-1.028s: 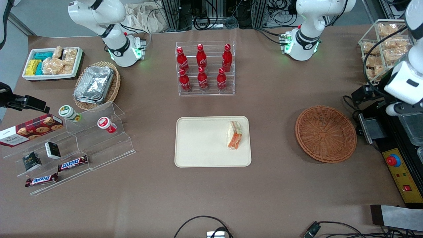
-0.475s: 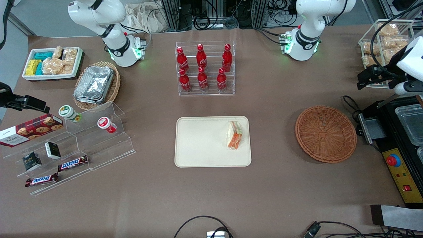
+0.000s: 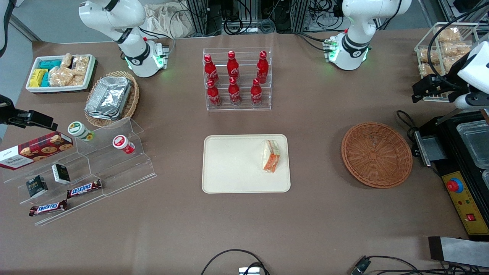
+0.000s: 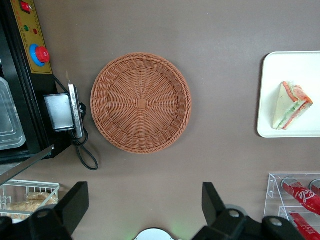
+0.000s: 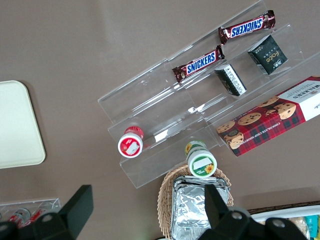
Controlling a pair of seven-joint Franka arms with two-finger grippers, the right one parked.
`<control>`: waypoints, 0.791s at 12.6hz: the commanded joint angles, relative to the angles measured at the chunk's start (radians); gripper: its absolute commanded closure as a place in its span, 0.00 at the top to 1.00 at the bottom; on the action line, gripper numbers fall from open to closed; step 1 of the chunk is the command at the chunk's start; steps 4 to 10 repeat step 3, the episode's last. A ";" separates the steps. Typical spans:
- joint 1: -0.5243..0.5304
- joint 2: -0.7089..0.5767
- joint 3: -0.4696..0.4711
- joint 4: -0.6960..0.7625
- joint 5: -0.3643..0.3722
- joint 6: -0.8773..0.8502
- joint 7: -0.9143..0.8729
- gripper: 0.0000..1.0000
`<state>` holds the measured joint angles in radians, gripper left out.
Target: Place sandwich from basket to tray
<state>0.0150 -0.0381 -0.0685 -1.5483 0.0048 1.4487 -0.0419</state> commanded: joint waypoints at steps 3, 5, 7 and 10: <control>-0.006 -0.034 0.006 -0.018 -0.013 -0.011 0.008 1.00; -0.006 -0.034 0.006 -0.018 -0.013 -0.011 0.008 1.00; -0.006 -0.034 0.006 -0.018 -0.013 -0.011 0.008 1.00; -0.006 -0.034 0.006 -0.018 -0.013 -0.011 0.008 1.00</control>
